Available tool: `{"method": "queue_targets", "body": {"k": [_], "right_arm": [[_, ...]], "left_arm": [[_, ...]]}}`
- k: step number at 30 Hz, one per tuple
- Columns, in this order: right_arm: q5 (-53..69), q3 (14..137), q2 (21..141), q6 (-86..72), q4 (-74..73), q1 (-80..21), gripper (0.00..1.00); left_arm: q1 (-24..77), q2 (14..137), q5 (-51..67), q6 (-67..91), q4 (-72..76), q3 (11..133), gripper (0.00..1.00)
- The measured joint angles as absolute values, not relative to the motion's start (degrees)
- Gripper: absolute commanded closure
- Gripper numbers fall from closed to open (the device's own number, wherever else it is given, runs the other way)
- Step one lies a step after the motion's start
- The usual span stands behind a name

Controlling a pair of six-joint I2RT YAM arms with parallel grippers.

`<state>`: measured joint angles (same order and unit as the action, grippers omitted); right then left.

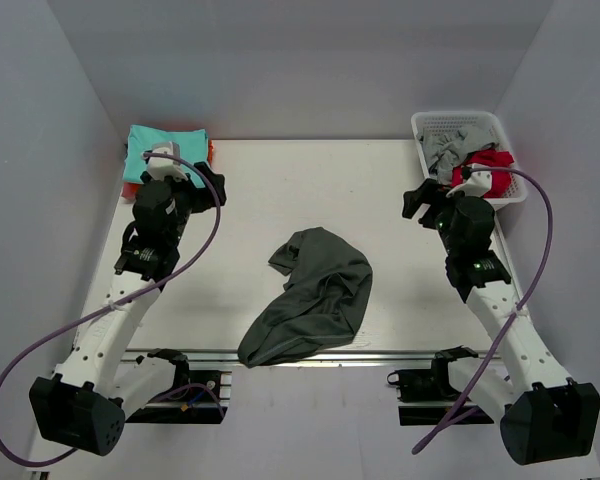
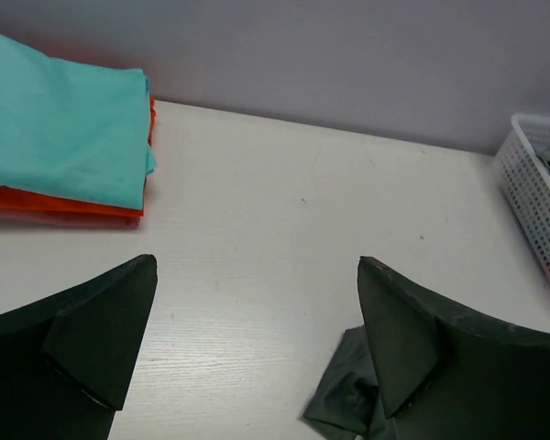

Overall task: Fold and stack the t-shirts
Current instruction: Flatten out the tshirt

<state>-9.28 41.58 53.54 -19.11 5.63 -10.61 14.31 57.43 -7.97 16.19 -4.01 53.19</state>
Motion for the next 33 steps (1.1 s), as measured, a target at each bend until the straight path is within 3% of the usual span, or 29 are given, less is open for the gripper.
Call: {"method": "queue_targets", "body": {"k": [7,12,22,26,30,32,33], "right_arm": [[-3.73,43.40,57.01,-19.07,0.84,-10.63,0.10],[-0.38,43.42,59.05,-19.40,-4.67,-10.63,0.10],[13.30,37.71,61.30,-20.01,-10.33,-11.42,0.10],[17.54,34.70,63.77,-20.03,-12.36,-12.80,0.10],[20.78,34.65,65.89,-19.27,-13.26,-14.83,0.12],[22.46,34.37,66.13,-19.09,-12.93,-16.08,0.12],[23.00,34.11,66.24,-19.07,-12.62,-16.64,0.17]], "left_arm": [[14.31,60.03,0.27,15.53,-4.23,52.71,0.00],[14.92,68.84,9.56,15.20,-4.05,51.77,0.00],[19.40,93.23,22.20,13.67,-5.13,51.00,0.31],[22.59,97.84,23.09,12.69,-6.50,51.05,0.33],[25.04,98.83,22.70,12.14,-6.09,51.18,0.41],[26.17,99.39,22.04,12.03,-5.69,51.59,0.48],[26.57,99.81,21.87,12.23,-5.39,51.81,0.53]]}}
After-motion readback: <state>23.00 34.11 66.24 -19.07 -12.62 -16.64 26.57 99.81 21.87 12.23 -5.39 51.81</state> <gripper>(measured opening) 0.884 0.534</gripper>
